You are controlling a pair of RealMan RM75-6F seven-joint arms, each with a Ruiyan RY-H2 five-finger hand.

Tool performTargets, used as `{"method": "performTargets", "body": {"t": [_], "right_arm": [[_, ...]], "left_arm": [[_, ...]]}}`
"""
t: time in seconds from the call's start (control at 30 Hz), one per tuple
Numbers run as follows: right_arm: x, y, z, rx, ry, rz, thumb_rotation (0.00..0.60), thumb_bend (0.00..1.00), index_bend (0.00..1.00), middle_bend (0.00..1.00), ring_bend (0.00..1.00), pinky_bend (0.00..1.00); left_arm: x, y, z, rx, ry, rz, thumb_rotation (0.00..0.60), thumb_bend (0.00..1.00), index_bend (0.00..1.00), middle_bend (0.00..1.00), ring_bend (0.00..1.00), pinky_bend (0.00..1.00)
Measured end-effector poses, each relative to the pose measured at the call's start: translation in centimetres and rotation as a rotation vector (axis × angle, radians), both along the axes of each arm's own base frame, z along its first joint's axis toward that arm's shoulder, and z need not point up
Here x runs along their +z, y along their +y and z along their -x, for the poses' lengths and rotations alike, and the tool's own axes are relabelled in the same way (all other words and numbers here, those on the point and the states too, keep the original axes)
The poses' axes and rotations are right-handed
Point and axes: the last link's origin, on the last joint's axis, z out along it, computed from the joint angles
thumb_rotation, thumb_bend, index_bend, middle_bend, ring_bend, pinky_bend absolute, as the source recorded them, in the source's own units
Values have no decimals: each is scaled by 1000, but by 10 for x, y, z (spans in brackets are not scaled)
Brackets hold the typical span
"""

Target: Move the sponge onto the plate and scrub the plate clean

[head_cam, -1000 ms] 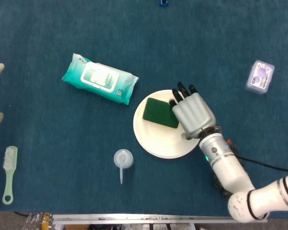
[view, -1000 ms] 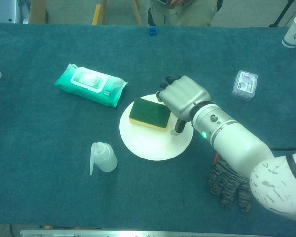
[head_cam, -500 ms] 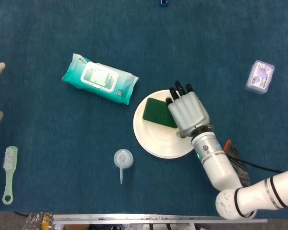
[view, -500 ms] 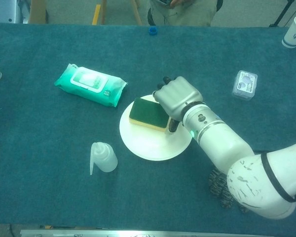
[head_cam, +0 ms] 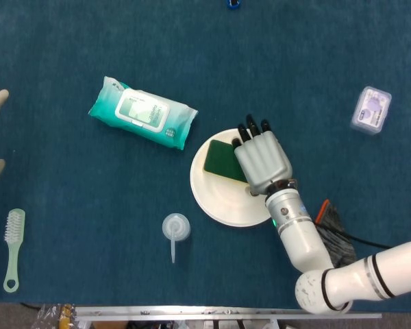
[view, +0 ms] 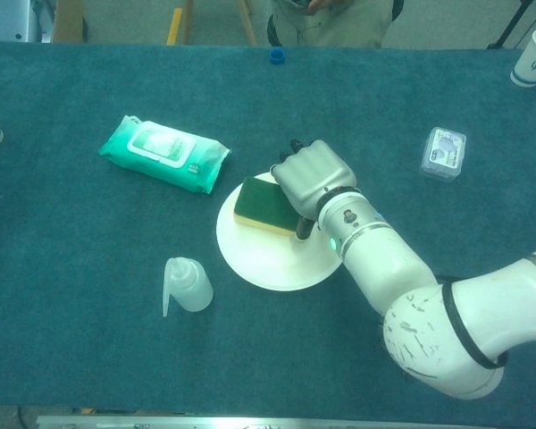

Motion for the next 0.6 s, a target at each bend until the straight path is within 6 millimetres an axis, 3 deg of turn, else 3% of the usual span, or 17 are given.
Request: {"method": "performTargets", "body": {"t": [0.23,0.37,0.43,0.6], "right_arm": [[-2,-1,0,-10,-1,11,435,0,253,151,10,190],[-5,1,-1,-15,-2,6,499,9,253,160,12,191],[-5,1,-2,-14,-8,6,550,75,253,171,16,191],[-5,2,-3,-17,-15,4,600,257,290,198,34,191]], "left_arm": [[0,3,2,-8,0,8,600,215,51,23,0,82],[-1,4,3,-18,5,12,600,215,51,23,0,82],[-1,4,4,-18,3,13,600,215,51,23,0,82],[0,4,5,-19,-3,11,600,215,52,23,0,82]]}}
